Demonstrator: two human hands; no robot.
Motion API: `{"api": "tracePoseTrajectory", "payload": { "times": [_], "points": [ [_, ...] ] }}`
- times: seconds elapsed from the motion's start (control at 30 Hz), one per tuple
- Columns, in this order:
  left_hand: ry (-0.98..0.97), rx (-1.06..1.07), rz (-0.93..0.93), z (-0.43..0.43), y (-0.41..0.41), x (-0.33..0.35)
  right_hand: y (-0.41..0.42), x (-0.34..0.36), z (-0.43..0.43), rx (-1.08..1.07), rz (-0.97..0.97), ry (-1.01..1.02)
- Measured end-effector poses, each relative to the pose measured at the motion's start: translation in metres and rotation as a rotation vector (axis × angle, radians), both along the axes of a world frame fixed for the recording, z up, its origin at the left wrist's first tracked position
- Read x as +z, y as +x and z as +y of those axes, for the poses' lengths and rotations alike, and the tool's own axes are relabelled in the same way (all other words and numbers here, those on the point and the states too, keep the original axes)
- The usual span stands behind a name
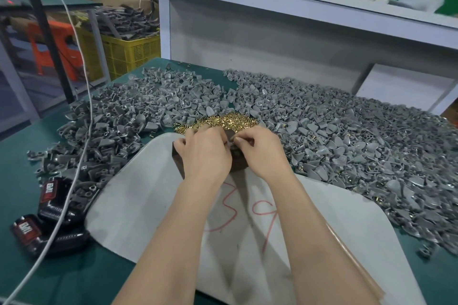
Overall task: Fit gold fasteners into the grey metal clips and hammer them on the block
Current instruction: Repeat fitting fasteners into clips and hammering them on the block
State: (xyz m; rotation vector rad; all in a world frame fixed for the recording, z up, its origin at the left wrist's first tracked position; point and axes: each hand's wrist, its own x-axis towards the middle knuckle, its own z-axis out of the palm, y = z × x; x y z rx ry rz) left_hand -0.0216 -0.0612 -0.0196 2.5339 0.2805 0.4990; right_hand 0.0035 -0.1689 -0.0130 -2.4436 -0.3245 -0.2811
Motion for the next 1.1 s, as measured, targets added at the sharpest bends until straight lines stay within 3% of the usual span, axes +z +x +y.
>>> {"api": "tracePoseTrajectory", "payload": {
  "times": [0.47,0.77,1.1],
  "points": [
    [-0.008,-0.003,0.011,0.000,0.000,0.000,0.000,-0.003,0.006,-0.052,-0.014,0.064],
    [-0.007,-0.006,0.020,-0.001,-0.001,0.001,-0.005,0.005,0.007,-0.077,-0.017,-0.073],
    [-0.002,-0.018,-0.003,-0.002,0.000,0.000,-0.006,0.004,0.016,-0.111,-0.163,-0.313]
  ]
}}
